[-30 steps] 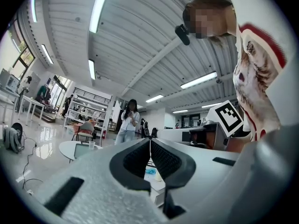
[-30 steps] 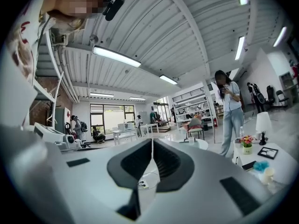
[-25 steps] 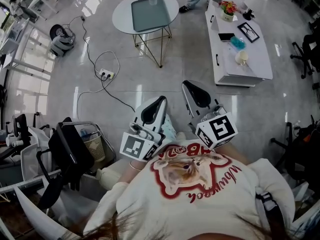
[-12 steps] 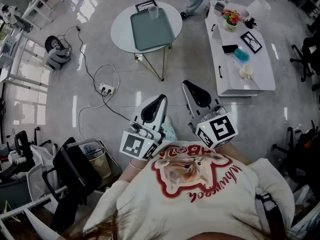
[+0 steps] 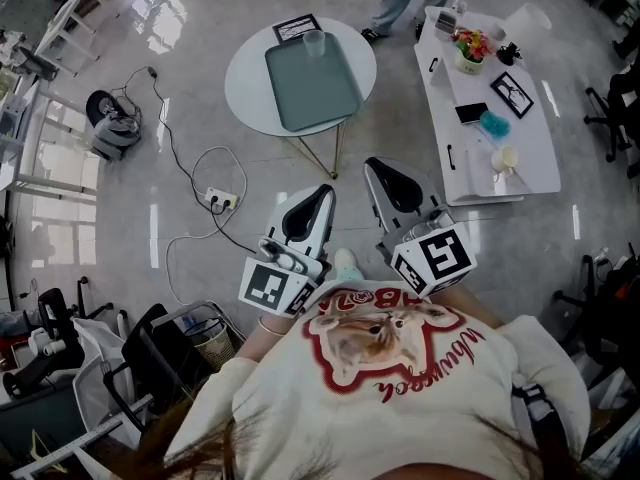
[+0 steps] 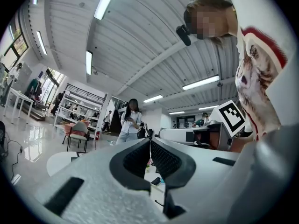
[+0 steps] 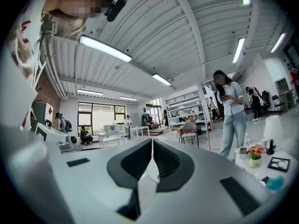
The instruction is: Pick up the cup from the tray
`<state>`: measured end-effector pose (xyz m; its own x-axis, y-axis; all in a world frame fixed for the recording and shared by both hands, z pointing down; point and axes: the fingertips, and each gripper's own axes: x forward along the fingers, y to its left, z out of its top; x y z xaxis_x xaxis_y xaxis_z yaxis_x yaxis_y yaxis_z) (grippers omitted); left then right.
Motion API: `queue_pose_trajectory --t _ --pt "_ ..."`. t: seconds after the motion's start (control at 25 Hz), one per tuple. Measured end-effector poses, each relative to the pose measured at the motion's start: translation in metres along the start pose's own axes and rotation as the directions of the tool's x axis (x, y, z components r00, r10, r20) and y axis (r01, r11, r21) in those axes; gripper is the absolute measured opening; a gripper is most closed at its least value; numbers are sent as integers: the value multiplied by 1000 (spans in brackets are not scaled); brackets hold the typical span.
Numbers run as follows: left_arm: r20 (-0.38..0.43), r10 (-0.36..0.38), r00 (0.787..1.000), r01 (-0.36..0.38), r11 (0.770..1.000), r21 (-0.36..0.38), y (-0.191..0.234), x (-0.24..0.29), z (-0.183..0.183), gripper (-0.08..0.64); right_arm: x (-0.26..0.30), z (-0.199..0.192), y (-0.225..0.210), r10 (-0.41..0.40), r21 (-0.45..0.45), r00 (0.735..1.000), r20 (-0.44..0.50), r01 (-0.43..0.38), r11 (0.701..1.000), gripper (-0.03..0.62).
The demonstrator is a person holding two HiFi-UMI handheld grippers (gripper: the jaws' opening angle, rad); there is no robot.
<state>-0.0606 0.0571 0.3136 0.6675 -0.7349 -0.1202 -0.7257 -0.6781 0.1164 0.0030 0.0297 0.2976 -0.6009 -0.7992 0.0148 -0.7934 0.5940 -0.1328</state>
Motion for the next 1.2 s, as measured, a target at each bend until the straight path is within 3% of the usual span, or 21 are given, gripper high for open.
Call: queue_pose_trajectory --t 0.56,0.84,1.2 --pt "-31 -49 998 47 997 -69 32 25 -7 15 39 -3 -15 -43 3 999 -9 43 999 31" --pt "-28 -22 999 21 998 -59 55 40 -9 15 66 -2 -29 -25 8 1000 0 25 1000 31" --pt "-28 43 999 -44 997 -65 120 85 -12 15 135 1 -67 18 7 1000 -18 -18 1000 31"
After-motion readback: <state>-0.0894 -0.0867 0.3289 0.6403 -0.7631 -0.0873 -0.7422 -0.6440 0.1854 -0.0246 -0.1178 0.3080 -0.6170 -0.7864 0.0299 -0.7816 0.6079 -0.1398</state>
